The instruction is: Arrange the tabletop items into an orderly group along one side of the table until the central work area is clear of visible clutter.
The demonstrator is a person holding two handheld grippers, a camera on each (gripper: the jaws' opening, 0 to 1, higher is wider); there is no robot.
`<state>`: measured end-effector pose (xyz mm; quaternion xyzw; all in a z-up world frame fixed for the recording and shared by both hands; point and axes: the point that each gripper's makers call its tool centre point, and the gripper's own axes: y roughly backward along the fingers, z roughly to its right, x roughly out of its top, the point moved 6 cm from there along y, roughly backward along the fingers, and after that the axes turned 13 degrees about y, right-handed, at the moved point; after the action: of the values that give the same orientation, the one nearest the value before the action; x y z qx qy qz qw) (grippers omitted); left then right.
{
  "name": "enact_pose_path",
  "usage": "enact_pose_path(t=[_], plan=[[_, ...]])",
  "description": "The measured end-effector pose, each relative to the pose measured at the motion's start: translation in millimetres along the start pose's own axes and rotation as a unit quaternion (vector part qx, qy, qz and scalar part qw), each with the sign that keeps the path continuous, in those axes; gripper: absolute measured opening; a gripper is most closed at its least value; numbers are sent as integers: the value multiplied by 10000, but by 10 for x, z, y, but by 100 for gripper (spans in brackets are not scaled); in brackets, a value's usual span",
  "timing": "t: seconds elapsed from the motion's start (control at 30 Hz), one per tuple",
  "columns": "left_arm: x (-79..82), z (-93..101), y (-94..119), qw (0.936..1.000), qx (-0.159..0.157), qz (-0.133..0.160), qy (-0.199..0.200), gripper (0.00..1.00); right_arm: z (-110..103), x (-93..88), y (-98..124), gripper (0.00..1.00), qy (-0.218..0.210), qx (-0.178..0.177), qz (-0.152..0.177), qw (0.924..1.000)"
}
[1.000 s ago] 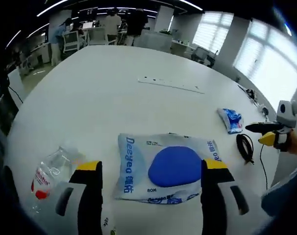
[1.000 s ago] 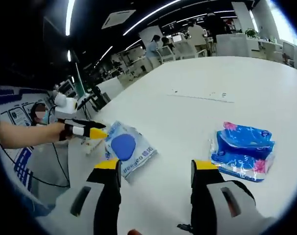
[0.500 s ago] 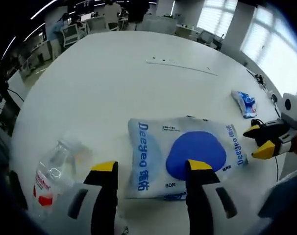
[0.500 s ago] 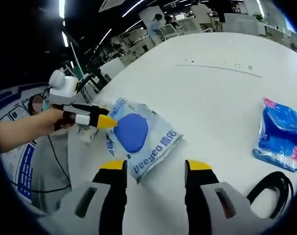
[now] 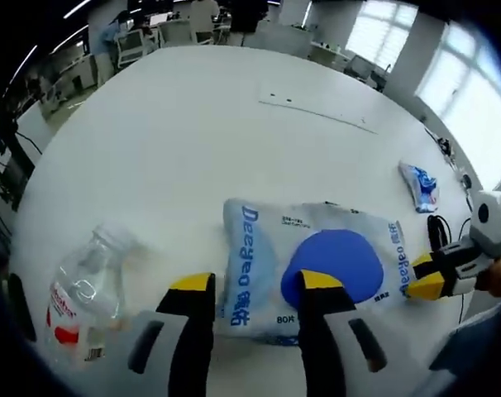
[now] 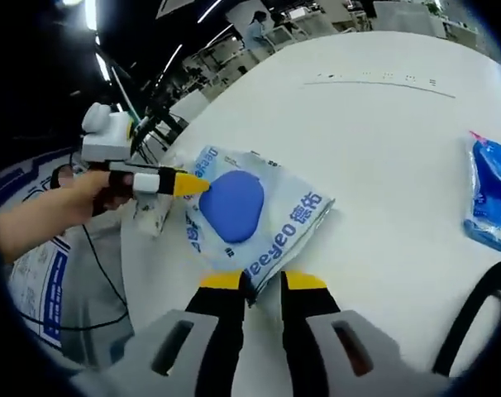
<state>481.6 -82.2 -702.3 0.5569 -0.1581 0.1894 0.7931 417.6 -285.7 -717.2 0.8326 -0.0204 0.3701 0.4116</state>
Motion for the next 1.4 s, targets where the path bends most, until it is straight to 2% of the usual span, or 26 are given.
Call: enact_pose_path(t=[0.2,0.23,0.27,0.3,0.37,0.5,0.67,0.97,1.03,1.1,1.2,1.4], plan=[[-5,13,-2,10000,51,-1,52,28,-37,2,-27,3,-66,110,-5,9999],[1,5,13,10000,71,21,54,18,-33,6,-23,2,-59,117,-13,9999],[12,-61,39,9993,356,48,-89,7,-30,9,-21,2,-54,110,-12,9999],[1,-69,55,9990,382,9,-237,3,1,9,4,0,-47,28,-37,10000],[-3,-27,50,9997,178,82,124,3,12,40,34,0,-179,50,46,9998],[3,3,72,9998,132,116,93,1,94,73,100,0,-174,-34,151,9997],[123,157,93,9990,-117,397,148,0,187,157,205,0,-183,-178,298,9992],[353,430,106,9960,-531,681,220,0,539,500,507,0,-380,-593,842,9940],[418,499,96,9949,-608,775,216,0,602,556,554,0,-316,-680,901,9931],[493,581,66,9936,-693,860,237,0,653,587,589,0,-208,-795,912,9924],[567,709,-20,9931,-793,841,199,0,791,608,655,0,-28,-1077,881,9903],[688,934,-157,9930,-896,771,-43,0,1014,615,723,0,-139,-1307,814,9880]])
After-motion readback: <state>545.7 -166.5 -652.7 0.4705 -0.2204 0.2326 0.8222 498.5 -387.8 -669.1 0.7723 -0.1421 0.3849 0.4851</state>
